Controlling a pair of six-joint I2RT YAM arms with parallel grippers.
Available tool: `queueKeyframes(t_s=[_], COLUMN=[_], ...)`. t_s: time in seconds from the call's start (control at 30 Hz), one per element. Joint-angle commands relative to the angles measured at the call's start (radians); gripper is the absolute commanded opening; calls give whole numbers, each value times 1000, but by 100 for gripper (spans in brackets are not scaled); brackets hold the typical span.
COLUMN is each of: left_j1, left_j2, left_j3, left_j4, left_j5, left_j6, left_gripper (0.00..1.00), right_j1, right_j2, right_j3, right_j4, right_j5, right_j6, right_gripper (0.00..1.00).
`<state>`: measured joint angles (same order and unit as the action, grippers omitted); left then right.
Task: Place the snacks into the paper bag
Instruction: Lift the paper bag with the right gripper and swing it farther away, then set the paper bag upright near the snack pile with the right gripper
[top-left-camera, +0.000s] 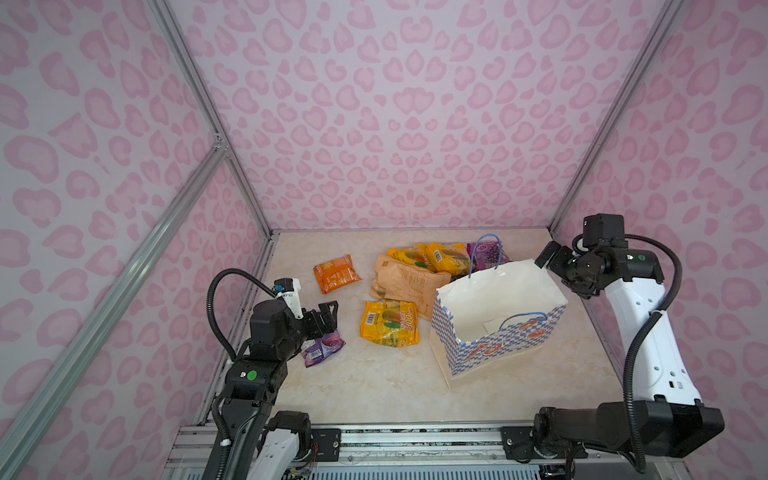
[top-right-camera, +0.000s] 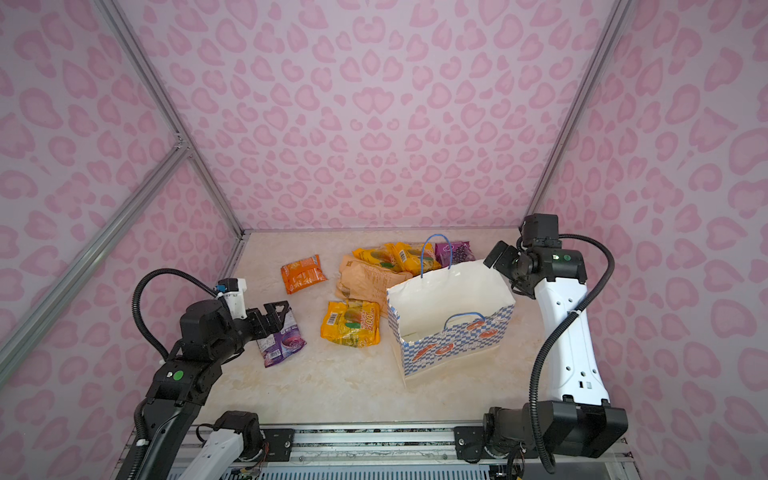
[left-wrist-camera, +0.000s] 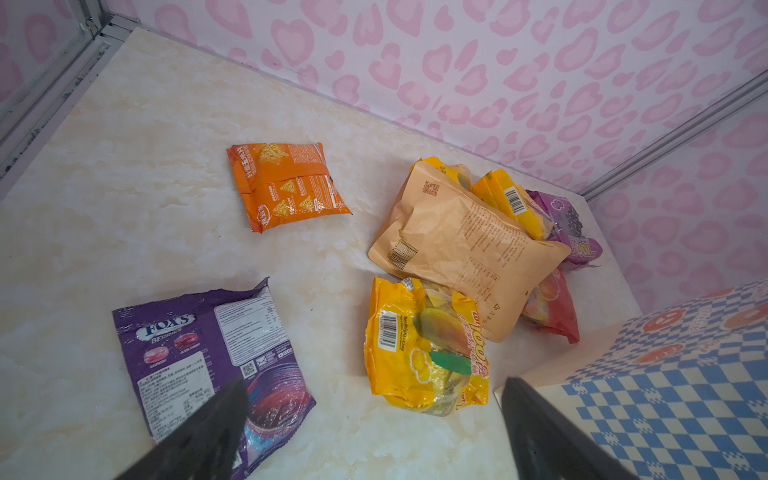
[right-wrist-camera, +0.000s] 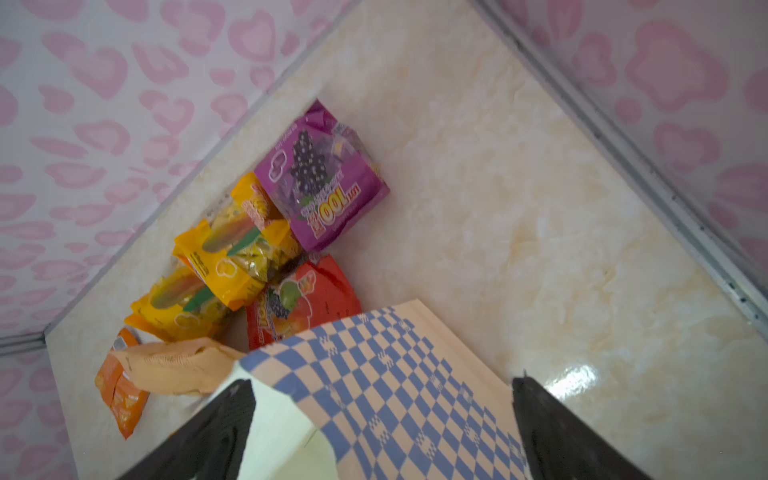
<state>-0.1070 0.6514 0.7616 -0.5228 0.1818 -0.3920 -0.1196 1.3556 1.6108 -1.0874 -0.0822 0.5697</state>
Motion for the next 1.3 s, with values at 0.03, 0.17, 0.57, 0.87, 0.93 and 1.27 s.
queueKeyframes(t_s=[0.03, 0.17, 0.57, 0.87, 0.93, 1.27], left_j1=[-1, -8, -37, -62, -65, -83], left_j2=[-4, -8, -20, -46, -52, -69], left_j3=[1, 1, -2, -4, -6, -8], left_j4=[18, 18, 18, 14, 14, 14], left_j5=[-17, -19, -24, -42, -43, -54], left_j6=[13, 13, 13, 13, 13, 13], left_gripper=[98, 97, 98, 98, 98, 98], right_j1=[1, 1, 277, 411, 414, 448], right_j2=[3, -28, -140, -259, -298, -389], right_j3=[69, 161, 327, 136, 88, -237], right_j4=[-2, -62, -366, -546, -549, -432], right_j5=[154, 199, 339, 416, 407, 300], right_j6=[43, 94, 500, 779, 796, 887], right_gripper=[98, 98, 98, 98, 99, 80])
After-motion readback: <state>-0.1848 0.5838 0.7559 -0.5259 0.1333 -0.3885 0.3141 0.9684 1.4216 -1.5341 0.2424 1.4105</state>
